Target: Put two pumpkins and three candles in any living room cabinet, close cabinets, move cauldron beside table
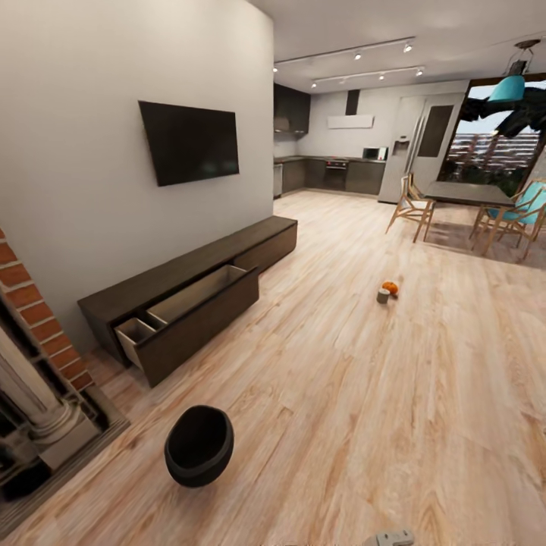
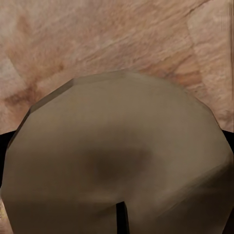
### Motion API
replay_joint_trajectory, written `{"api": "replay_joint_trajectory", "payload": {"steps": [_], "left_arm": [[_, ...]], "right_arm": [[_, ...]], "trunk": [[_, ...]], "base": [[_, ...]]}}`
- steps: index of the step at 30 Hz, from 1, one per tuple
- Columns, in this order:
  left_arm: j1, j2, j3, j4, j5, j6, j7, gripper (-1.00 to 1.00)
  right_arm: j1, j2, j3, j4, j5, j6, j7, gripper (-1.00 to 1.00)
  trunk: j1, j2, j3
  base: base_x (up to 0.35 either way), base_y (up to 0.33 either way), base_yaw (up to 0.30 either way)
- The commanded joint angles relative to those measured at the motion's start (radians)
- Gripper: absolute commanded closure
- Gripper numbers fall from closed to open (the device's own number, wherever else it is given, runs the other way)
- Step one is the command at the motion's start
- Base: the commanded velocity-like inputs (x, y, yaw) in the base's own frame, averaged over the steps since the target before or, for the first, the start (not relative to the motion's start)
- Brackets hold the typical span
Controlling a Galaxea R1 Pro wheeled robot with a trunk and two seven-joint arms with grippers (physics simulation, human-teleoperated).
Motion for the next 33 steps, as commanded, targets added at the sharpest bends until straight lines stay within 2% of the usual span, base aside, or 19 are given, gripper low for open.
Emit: {"api": "replay_joint_trajectory", "payload": {"steps": [1, 5, 7, 9, 12, 16, 33], "left_arm": [[0.0, 0.0, 0.0, 0.0, 0.0, -0.006, 0.0, 1.0], [0.0, -0.002, 0.0, 0.0, 0.0, -0.046, 0.0, 1.0], [0.0, -0.003, 0.0, -0.003, 0.0, -0.057, -0.004, 1.0], [0.0, -0.003, -0.002, -0.01, -0.002, -0.077, -0.037, 1.0], [0.0, -0.003, -0.016, -0.013, -0.026, -0.11, -0.1, 1.0], [0.0, -0.004, -0.039, -0.015, -0.048, -0.121, -0.136, 1.0], [0.0, -0.005, -0.04, -0.012, -0.05, -0.122, -0.14, 1.0]], "right_arm": [[0.0, 0.0, 0.001, 0.0, 0.0, 0.001, 0.0, 1.0], [0.0, -0.001, 0.0, 0.0, -0.002, 0.005, 0.0, 1.0], [0.0, -0.004, -0.001, 0.0, -0.018, 0.01, 0.003, 1.0], [0.0, -0.007, -0.001, 0.0, -0.06, 0.012, 0.024, 1.0], [0.0, -0.008, -0.001, 0.0, -0.082, 0.014, 0.049, 1.0], [0.0, -0.009, -0.001, 0.0, -0.089, 0.015, 0.067, 1.0], [0.0, -0.007, -0.001, 0.001, -0.09, 0.013, 0.069, 1.0]], "trunk": [[0.0, 0.0, -0.001], [0.0, 0.0, -0.007], [0.0, 0.0, -0.01], [0.0, 0.0, -0.012], [0.0, 0.0, -0.016], [0.0, 0.0, -0.022], [0.0, 0.0, -0.044]], "base": [[0.0, 0.0, -0.17], [0.0, 0.0, -0.16], [0.0, 0.0, -0.156], [0.0, 0.0, -0.155], [0.0, 0.0, -0.155], [0.0, 0.0, -0.154], [0.0, 0.0, -0.18]]}}
